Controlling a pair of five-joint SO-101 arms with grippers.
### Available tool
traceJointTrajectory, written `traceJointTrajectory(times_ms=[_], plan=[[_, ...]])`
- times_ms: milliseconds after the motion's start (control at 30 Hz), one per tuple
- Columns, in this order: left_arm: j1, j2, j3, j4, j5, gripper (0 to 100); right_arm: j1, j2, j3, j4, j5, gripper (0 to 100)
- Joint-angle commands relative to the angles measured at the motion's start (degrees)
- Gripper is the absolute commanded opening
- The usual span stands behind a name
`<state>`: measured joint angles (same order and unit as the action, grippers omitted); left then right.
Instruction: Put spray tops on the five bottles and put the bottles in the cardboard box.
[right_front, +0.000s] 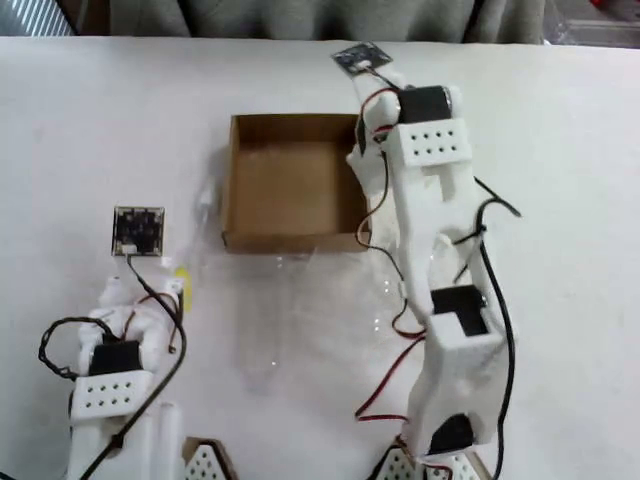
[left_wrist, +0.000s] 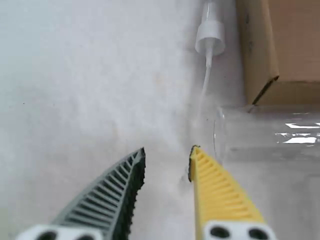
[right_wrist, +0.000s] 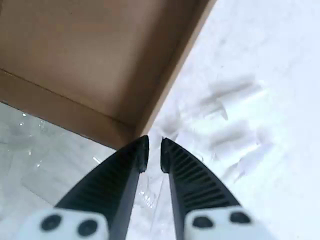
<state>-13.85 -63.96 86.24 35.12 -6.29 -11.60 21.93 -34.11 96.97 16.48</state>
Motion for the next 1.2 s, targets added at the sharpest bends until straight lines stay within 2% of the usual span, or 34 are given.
traceJointTrajectory(times_ms=[0,133,300,667,867,1000,1167], plan=[[0.4,-1.1,-0.3,-1.3,0.4,16,3.6,-7.7,6.1,1.6,-2.6,1.7],[0.3,-1.1,-0.3,-1.2,0.4,16,5.9,-15.1,17.6,1.0,-2.6,1.7],[-1.8,-1.1,-0.3,-1.5,0.4,16,10.2,-25.0,32.7,-4.7,-2.5,1.7],[-1.7,-1.1,-0.2,-1.5,0.4,16,22.8,-44.2,68.4,-20.1,10.2,1.7],[-1.5,-1.1,-0.2,-1.5,0.4,16,28.9,-51.9,82.5,-26.9,11.1,1.7],[-1.5,-1.1,-0.2,-1.2,0.4,16,29.7,-57.1,91.0,-30.7,10.7,1.7],[-1.5,-1.1,-0.2,-1.1,0.4,16,29.8,-63.1,100.9,-42.7,10.6,1.7]])
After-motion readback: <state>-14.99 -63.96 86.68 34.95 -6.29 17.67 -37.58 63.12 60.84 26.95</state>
